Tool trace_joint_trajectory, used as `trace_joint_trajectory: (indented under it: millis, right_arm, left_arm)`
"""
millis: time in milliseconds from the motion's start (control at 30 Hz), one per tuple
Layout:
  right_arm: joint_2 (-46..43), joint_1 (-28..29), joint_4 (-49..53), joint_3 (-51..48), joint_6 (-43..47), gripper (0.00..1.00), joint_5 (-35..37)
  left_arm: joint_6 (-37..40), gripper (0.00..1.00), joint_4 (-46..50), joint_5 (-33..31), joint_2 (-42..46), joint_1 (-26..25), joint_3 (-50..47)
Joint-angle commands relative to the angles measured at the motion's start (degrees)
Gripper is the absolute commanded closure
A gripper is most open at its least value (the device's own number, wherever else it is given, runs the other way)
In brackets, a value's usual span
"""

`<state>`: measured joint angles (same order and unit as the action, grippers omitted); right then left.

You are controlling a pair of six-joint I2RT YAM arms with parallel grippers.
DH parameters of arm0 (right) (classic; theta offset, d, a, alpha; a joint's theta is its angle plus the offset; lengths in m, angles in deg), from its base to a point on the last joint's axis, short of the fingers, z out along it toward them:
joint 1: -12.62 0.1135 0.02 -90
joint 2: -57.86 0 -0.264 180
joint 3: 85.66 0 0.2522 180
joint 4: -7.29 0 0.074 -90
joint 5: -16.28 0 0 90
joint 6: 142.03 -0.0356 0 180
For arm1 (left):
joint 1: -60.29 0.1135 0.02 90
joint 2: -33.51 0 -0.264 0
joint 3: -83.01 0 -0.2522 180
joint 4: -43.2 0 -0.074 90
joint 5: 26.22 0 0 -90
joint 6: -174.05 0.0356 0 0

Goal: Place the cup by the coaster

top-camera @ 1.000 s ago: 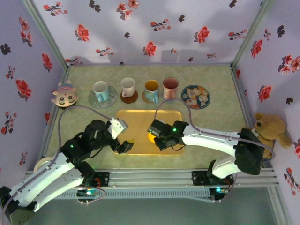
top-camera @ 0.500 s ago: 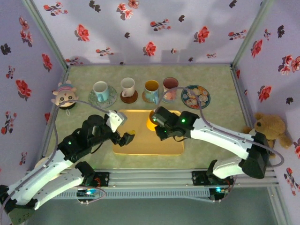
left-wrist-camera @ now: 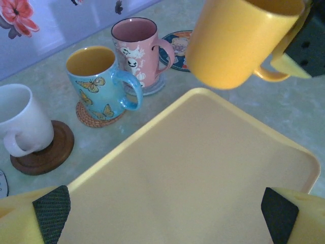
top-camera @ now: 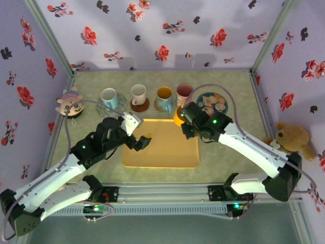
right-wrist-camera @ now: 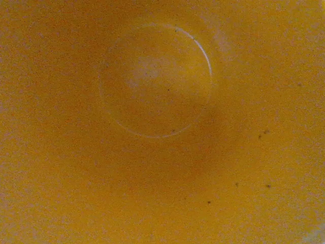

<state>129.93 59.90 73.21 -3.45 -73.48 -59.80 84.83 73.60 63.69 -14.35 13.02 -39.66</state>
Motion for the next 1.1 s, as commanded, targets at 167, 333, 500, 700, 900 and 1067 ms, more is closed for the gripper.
trace_joint_trajectory:
  millis: [167, 333, 500, 700, 900, 1067]
  right_arm:
    - [-4.06, -7.83, -0.6, 2.66, 3.73, 1.0, 3.18]
    - [-3.71, -11.87, -0.35, 2.82, 5.47, 1.0, 2.79]
    - [-2.73, -15.68, -0.76, 2.62, 5.91, 1.0, 2.18]
    - [-1.63, -19.95, -2.97, 1.54, 5.72, 1.0, -0.94]
    - [1.11, -23.23, -3.94, 1.84, 5.9, 1.0, -2.2]
    - [3.02, -25.23, -5.82, 1.44, 5.73, 1.0, -3.12]
  left_arm:
    - [1.97, 0.0, -9.33, 0.57, -5.59, -0.46, 2.13]
    - [1.94, 0.0, -14.13, 2.22, -9.98, -0.5, 2.58]
    - [1.95, 0.0, -18.78, 3.26, -14.43, -0.55, 3.12]
    - [1.77, 0.0, -22.81, 3.27, -18.21, -0.75, 3.71]
    - [1.87, 0.0, -25.09, 3.26, -21.35, -0.81, 3.98]
    - [1.82, 0.0, -28.08, 3.35, -24.21, -1.16, 4.24]
